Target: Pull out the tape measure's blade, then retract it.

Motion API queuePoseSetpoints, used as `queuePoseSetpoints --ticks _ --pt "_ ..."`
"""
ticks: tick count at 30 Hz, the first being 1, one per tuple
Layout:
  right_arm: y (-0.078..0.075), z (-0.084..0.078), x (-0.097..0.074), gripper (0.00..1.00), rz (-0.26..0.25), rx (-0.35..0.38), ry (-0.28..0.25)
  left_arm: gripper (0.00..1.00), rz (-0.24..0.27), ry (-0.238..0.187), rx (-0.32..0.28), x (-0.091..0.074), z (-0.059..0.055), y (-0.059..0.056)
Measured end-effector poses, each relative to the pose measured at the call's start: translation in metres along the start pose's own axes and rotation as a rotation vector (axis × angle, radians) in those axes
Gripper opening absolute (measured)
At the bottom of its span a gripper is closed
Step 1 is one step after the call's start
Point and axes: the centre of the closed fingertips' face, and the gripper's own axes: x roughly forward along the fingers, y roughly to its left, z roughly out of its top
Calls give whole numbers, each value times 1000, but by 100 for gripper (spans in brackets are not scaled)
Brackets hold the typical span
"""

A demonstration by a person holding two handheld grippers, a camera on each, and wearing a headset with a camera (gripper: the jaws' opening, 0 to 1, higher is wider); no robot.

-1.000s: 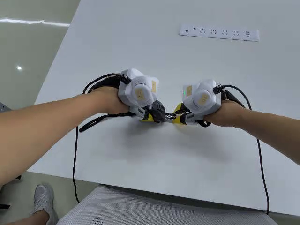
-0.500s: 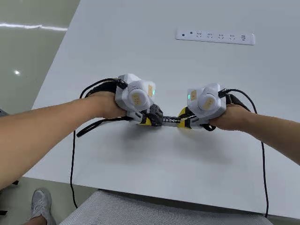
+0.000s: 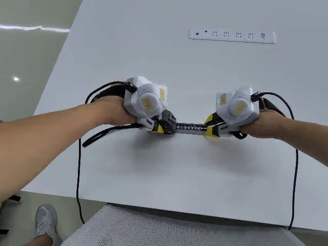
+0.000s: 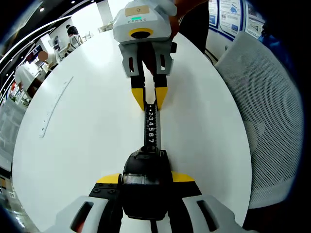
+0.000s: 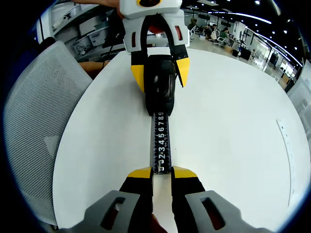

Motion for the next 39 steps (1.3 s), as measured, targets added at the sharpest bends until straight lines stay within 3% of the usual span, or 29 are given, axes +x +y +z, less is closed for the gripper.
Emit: queuePoseSetpoints --ticks 39 --pt "2 -56 -38 9 -20 38 51 32 -19 2 4 0 1 -1"
